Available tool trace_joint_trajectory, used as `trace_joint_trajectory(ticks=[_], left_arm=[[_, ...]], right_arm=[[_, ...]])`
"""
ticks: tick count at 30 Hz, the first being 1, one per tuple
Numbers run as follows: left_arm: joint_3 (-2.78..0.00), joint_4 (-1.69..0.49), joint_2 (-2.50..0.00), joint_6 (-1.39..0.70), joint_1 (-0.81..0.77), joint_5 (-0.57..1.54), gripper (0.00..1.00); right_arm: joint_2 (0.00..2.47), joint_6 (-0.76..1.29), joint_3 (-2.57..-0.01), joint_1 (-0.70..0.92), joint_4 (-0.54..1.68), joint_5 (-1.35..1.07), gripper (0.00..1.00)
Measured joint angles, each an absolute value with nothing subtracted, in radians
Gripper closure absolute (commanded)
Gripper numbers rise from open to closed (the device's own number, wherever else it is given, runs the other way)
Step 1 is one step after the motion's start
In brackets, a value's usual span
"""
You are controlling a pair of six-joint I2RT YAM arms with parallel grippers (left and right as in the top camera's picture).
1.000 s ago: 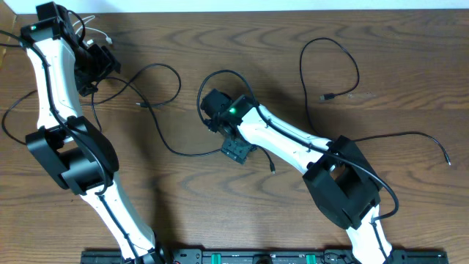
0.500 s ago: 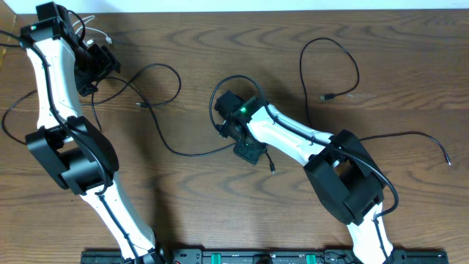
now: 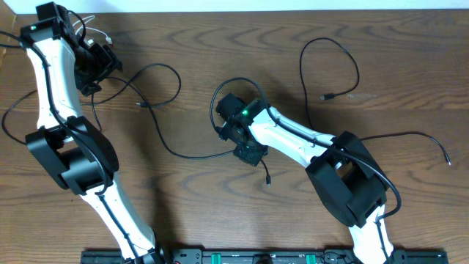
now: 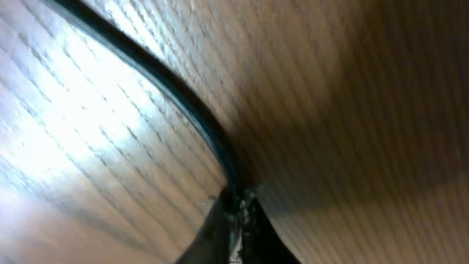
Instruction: Untangle cables
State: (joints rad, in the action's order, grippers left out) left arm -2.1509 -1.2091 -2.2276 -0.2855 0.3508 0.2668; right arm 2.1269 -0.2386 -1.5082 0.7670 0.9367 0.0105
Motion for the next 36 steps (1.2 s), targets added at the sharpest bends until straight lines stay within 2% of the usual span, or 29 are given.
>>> trace_joint_trajectory(ticks=[9, 22, 31, 32, 34, 35, 36], left_arm=[[-2.151, -1.242, -2.228, -0.166, 0.335, 0.464, 0.22], [-2.151, -1.374, -2.228, -0.121, 0.238, 0.504, 0.22], [-2.151, -1.486, -2.228, -0.188, 0.087, 0.56, 0.23], [-2.151, -1.494, -2.228, -0.196, 0.068, 0.571, 0.3], [-2.151, -1.496, -2.228, -0.216, 0.031, 0.584, 0.4], [-2.151, -1.495, -2.228, -0.218, 0.009, 0.588, 0.4], [-2.151, -1.491, -2.228, -0.221, -0.01, 0.584, 0.4]], right_arm=[[2.129, -0.184, -1.553, 0.762, 0.941, -0.009, 0.99], [1.994, -0.15, -1.644, 0.661, 0.925, -0.14, 0.99], [1.928, -0.11, -1.66, 0.585, 0.878, -0.191, 0.99], [1.928, -0.104, -1.66, 0.585, 0.877, -0.194, 0.96], [1.928, -0.076, -1.66, 0.585, 0.872, -0.198, 0.78], [1.928, -0.061, -1.66, 0.585, 0.87, -0.199, 0.66], [1.928, -0.043, -1.66, 0.583, 0.869, -0.199, 0.59]])
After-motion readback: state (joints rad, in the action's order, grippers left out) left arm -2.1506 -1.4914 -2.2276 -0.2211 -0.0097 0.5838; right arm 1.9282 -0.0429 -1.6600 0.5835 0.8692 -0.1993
